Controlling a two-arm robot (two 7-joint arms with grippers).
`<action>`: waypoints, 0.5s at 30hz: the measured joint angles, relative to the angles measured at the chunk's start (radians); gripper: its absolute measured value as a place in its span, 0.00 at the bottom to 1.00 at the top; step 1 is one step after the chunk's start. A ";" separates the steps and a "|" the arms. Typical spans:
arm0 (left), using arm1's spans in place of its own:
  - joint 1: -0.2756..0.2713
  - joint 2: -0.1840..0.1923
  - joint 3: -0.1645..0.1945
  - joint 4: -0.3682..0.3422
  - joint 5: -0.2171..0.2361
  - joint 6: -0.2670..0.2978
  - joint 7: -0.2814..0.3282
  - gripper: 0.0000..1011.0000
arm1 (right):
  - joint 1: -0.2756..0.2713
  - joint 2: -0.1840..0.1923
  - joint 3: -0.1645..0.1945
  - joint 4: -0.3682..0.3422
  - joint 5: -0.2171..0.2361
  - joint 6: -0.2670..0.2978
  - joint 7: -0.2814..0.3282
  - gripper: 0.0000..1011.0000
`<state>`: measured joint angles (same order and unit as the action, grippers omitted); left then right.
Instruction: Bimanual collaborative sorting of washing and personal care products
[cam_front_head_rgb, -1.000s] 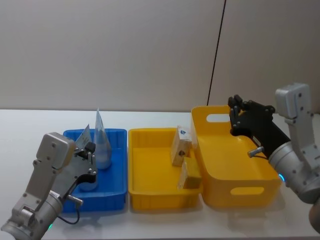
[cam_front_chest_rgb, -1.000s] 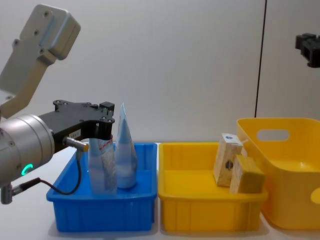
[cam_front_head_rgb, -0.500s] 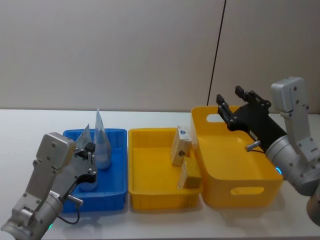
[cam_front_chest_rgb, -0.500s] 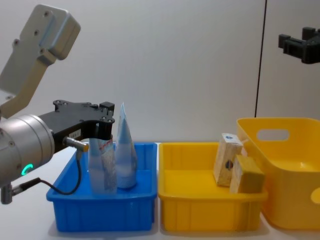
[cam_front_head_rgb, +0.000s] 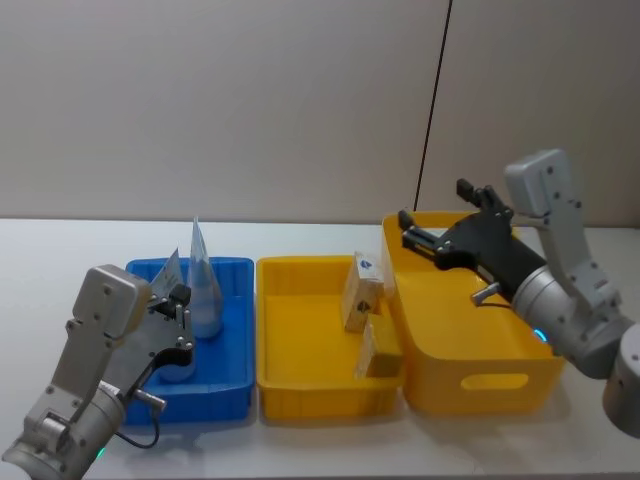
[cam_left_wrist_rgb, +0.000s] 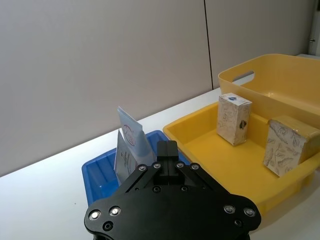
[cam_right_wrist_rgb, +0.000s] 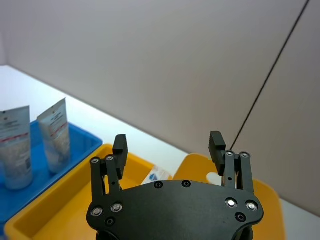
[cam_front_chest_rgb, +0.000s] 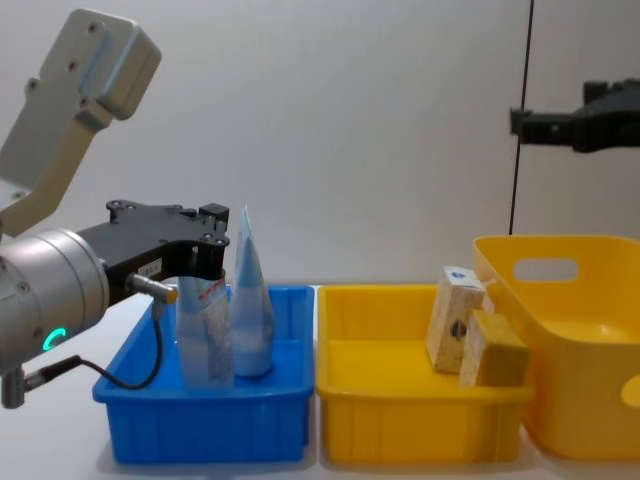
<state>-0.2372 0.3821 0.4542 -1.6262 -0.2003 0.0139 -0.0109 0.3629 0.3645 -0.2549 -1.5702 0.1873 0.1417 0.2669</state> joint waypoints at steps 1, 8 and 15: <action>0.000 0.000 0.000 0.000 0.000 0.000 0.000 0.00 | 0.012 -0.001 -0.007 0.009 0.001 0.016 0.012 0.98; 0.000 0.000 0.000 0.000 0.000 0.000 0.000 0.00 | 0.048 -0.008 -0.039 0.041 0.017 0.089 0.065 0.99; 0.000 0.000 0.000 0.000 0.000 0.000 0.000 0.00 | 0.046 -0.008 -0.053 0.038 0.056 0.161 0.112 0.99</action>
<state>-0.2372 0.3821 0.4542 -1.6262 -0.2003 0.0139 -0.0109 0.4092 0.3561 -0.3079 -1.5324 0.2431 0.3028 0.3791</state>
